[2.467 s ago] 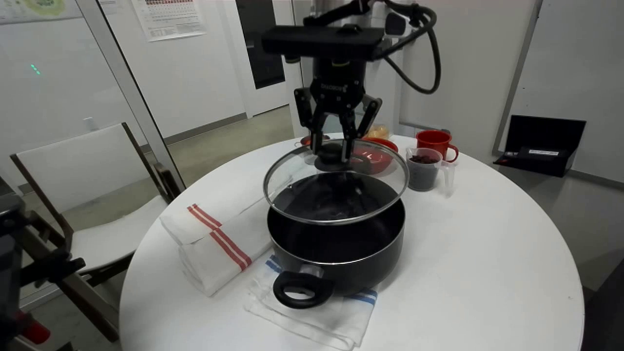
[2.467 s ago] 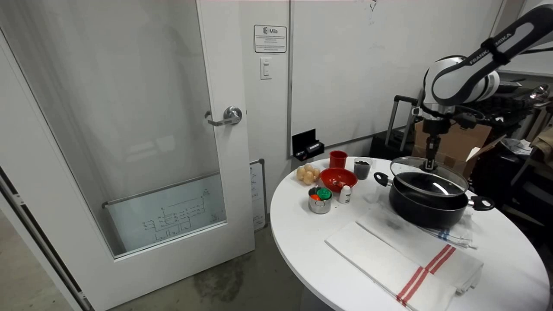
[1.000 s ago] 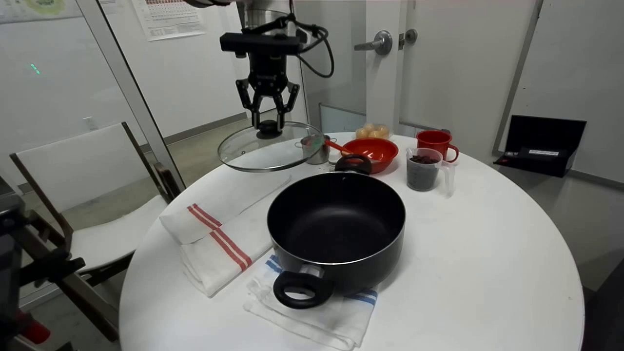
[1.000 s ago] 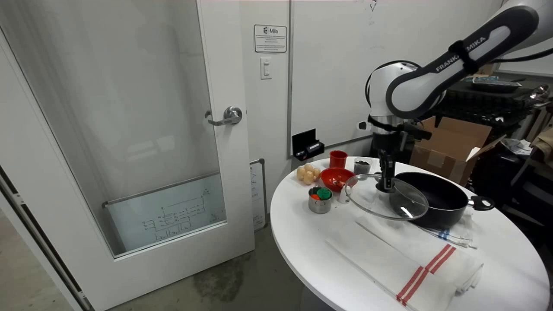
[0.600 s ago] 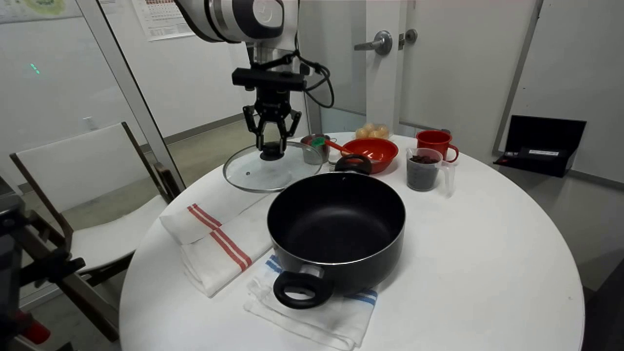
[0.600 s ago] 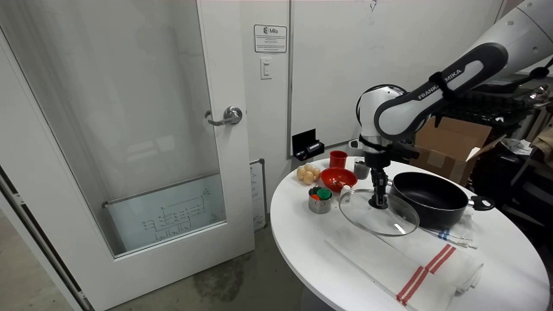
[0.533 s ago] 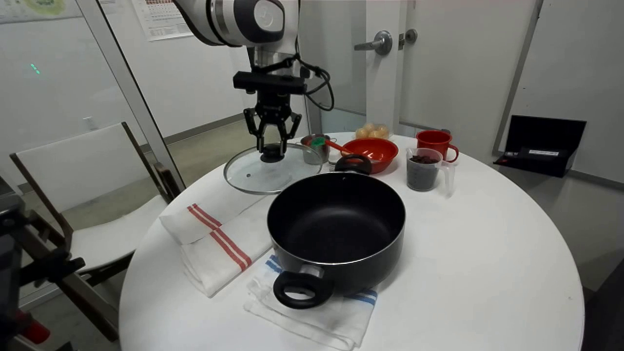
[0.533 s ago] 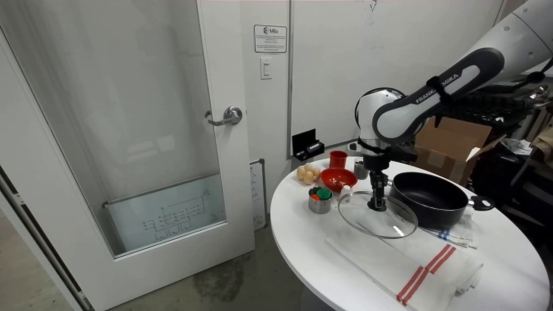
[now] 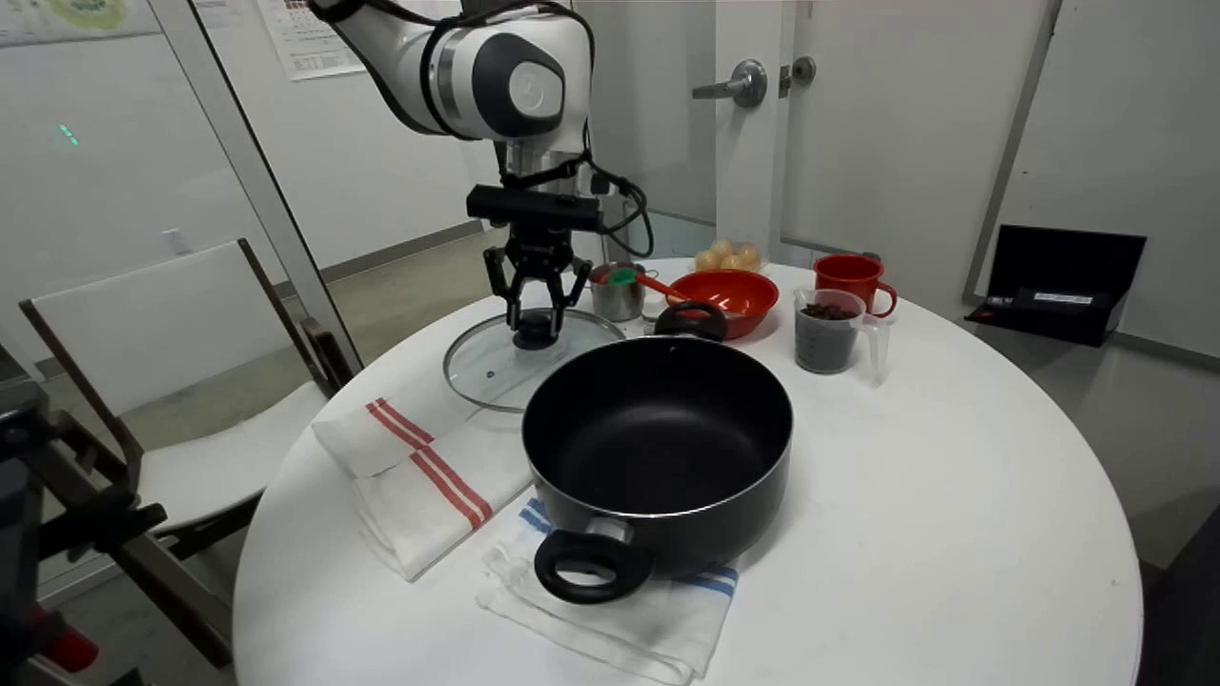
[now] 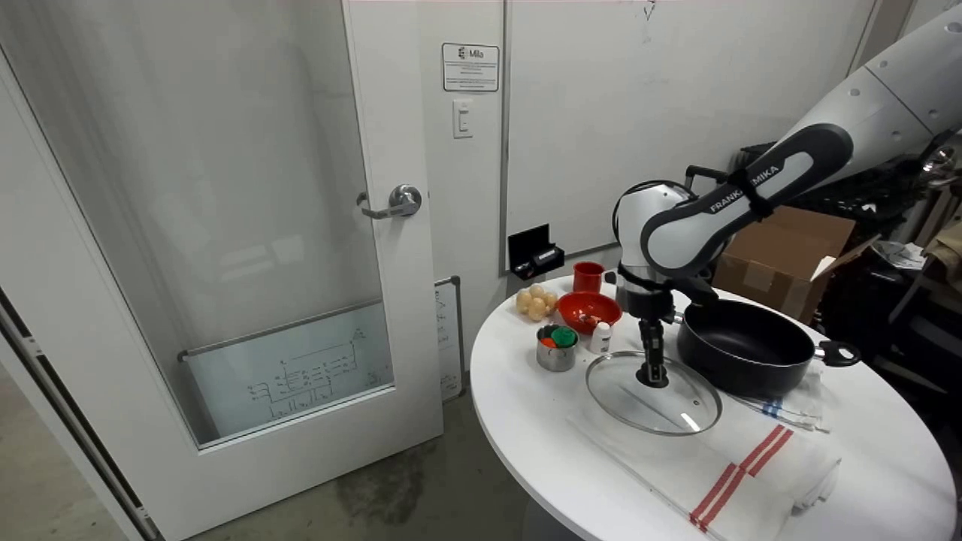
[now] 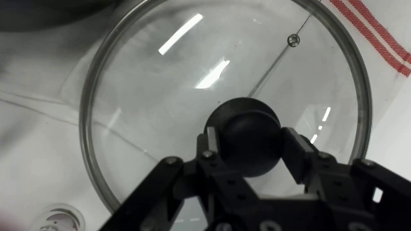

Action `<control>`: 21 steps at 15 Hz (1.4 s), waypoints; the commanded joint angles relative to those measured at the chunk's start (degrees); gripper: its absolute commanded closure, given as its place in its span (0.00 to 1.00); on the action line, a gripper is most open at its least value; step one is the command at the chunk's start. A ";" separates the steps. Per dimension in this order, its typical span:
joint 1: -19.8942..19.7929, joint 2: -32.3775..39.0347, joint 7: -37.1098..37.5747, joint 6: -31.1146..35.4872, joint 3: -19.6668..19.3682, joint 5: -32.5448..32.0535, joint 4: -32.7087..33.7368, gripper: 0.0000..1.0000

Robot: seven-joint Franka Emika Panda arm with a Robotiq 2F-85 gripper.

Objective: Remove the glass lid from the pot.

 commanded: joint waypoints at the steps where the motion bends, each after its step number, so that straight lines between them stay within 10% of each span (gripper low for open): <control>1: 0.48 0.61 1.56 0.75 0.17 -0.95 0.64 0.75; 15: 0.93 1.70 3.51 3.10 -0.26 -1.22 -1.19 0.75; 17: 0.89 1.47 3.52 3.24 -0.12 -1.15 -1.48 0.23; 21: 0.76 0.97 3.35 3.44 0.10 -1.09 -2.30 0.06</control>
